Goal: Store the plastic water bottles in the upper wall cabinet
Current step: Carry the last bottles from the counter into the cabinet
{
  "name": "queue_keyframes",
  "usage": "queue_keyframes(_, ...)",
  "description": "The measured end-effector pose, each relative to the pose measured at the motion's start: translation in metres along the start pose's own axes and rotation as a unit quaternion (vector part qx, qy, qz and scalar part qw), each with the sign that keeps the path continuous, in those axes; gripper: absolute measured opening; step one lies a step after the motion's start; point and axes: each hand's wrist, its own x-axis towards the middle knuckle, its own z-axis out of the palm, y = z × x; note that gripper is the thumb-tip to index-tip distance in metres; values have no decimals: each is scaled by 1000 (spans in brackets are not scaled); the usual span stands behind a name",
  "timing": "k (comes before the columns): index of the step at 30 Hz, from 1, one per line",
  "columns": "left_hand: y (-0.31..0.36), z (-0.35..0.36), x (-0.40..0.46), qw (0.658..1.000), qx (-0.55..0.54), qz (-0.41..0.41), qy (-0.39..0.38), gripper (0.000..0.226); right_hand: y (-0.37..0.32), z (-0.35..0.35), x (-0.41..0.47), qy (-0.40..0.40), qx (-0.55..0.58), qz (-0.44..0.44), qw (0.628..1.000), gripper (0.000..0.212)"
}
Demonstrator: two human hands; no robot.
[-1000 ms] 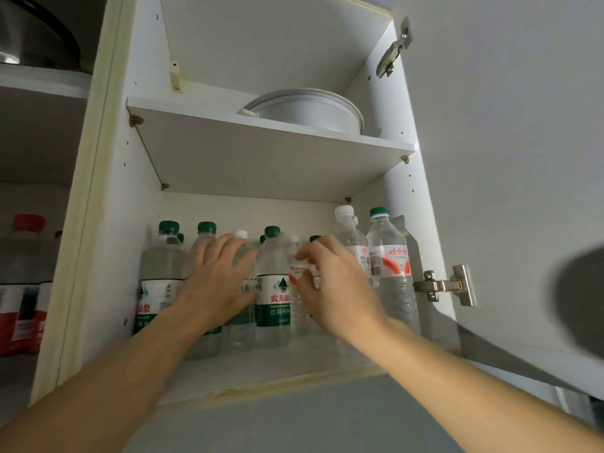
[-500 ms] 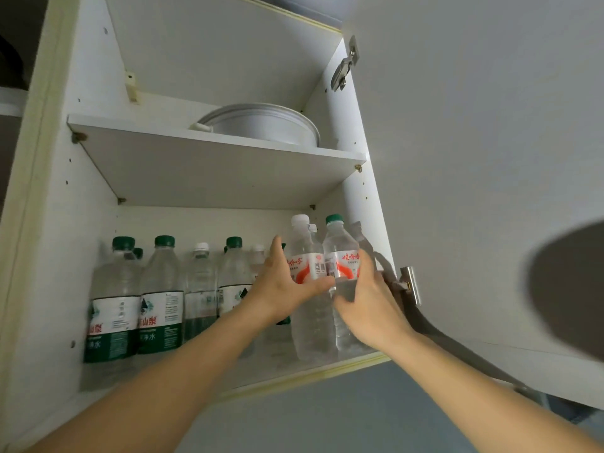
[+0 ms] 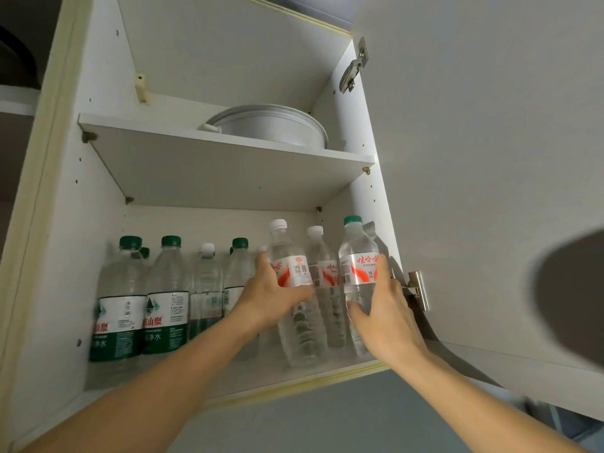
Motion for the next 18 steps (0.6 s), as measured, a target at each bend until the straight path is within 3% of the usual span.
queue_keyframes(6,-3,-38,-11,999,47,0,-11,83,-3,-3,-4,-53,84,-29,995,86)
queue_keyframes(14,-12,-92,-44,998,59,2,38,92,-40,27,-12,-97,144,-70,982,77)
queue_keyframes(18,-20,-111,-58,994,68,3,85,91,-68,49,-11,-150,152,-78,974,91)
